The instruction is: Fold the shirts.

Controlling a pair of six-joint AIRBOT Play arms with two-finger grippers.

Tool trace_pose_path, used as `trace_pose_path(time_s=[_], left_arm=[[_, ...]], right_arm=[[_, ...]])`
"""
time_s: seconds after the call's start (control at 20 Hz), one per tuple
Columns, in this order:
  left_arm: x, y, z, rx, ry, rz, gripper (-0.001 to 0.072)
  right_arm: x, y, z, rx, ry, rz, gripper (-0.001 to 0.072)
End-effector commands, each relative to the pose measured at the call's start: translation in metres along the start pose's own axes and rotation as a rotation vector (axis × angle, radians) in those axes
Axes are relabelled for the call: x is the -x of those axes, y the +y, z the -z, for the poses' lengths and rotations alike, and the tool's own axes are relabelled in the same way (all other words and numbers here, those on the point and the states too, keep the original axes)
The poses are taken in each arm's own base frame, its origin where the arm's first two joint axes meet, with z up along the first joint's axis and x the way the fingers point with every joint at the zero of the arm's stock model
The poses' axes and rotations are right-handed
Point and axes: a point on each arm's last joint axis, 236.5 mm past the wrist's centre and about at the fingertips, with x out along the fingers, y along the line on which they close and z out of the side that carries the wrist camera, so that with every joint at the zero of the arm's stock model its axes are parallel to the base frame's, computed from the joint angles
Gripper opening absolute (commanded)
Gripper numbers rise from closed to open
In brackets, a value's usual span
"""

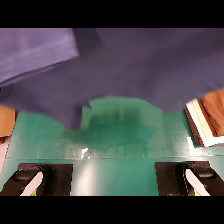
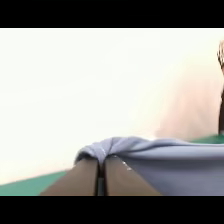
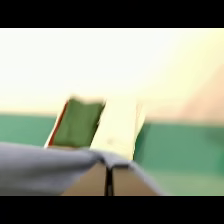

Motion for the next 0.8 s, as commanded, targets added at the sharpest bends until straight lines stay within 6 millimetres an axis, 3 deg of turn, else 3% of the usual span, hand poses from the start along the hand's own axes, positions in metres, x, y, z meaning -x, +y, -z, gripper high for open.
trace_pose_path(time_s=[0.0,0.05,0.15,0.3,0.45,0.55,0.65,0.75], left_arm=[[-0.011,0.020,0.011,0.008,0.058,-0.069,0.0025],[-0.029,0.027,0.036,0.021,0.140,-0.071,0.0026],[-0.070,0.040,0.108,0.070,0.354,-0.063,0.0026],[-0.123,0.061,0.249,0.166,0.724,-0.056,0.0027],[-0.148,0.074,0.390,0.257,1.033,-0.056,0.0027],[-0.155,0.080,0.468,0.309,1.181,-0.064,0.0027],[-0.164,0.086,0.533,0.341,1.274,-0.074,0.0027],[-0.177,0.093,0.574,0.329,1.296,-0.068,0.0027]], right_arm=[[0.000,-0.006,-0.002,0.022,0.070,0.028,0.0017],[-0.015,-0.008,0.009,0.018,0.137,0.030,0.0017],[-0.051,-0.015,0.045,0.006,0.286,0.035,0.0017],[-0.117,-0.029,0.133,-0.025,0.568,0.048,0.0017],[-0.172,-0.044,0.250,-0.049,0.868,0.058,0.0017],[-0.200,-0.052,0.323,-0.076,1.009,0.063,0.0017],[-0.224,-0.059,0.380,-0.096,1.094,0.073,0.0017],[-0.249,-0.065,0.414,-0.105,1.122,0.080,0.0017]])
